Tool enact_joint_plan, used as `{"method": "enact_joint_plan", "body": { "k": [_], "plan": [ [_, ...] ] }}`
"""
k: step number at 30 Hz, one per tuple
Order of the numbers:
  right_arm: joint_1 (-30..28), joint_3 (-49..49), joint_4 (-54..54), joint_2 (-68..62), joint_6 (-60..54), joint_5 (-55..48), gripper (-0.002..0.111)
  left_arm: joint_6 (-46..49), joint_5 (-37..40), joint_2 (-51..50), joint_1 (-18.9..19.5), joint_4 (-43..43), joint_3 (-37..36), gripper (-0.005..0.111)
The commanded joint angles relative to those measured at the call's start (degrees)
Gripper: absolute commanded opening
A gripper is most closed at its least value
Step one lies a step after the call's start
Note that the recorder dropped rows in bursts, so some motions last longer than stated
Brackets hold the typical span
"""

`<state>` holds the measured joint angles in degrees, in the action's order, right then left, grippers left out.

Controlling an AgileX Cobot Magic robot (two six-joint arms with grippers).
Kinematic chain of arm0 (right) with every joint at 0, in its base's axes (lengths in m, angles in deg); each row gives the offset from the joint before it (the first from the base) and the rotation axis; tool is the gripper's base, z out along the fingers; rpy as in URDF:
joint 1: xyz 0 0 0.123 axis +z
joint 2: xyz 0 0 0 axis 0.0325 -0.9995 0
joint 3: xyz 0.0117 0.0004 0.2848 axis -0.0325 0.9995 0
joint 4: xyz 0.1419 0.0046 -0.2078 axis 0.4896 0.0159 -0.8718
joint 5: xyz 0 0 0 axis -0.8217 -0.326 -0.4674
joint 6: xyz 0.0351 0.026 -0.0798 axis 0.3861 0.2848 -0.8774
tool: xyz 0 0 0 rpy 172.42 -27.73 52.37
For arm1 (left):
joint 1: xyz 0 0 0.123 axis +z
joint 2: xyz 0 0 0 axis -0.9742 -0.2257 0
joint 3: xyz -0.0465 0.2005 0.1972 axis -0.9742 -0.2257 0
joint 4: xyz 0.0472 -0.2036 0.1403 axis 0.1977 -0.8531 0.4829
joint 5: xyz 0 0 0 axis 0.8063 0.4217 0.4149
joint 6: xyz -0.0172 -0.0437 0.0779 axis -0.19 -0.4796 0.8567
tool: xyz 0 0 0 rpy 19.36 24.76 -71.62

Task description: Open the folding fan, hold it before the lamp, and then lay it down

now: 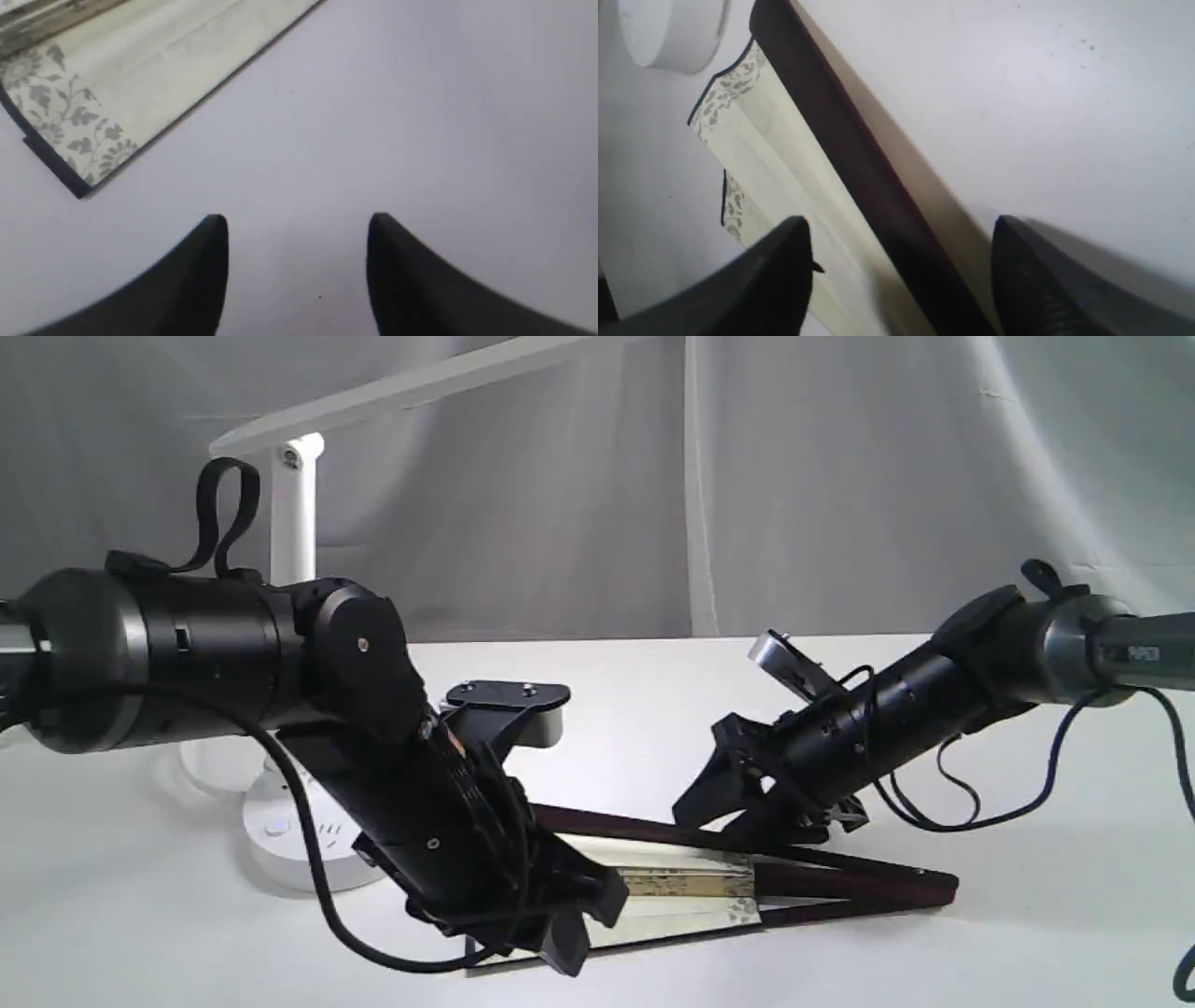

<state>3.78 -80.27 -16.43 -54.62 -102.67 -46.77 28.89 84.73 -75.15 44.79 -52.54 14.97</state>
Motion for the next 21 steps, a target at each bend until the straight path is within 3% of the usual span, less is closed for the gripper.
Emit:
{"method": "enact_joint_plan", "body": {
  "k": [1,11,21],
  "plan": [
    [0.4,-0.2,-0.1,-2.0,-0.7,0.9,0.057,-0.6,0.0,0.7,0.2,-0.7,-0.2,0.046],
    [0.2,-0.2,-0.6,-3.2,-2.9,-3.1,0.048,-0.6,0.0,0.7,0.2,-0.7,-0.2,0.046],
    [-2.5,-0.2,-0.7,-3.2,-3.6,-6.6,0.006,-0.6,0.0,0.7,0.2,-0.7,-0.2,0.046]
  ]
}}
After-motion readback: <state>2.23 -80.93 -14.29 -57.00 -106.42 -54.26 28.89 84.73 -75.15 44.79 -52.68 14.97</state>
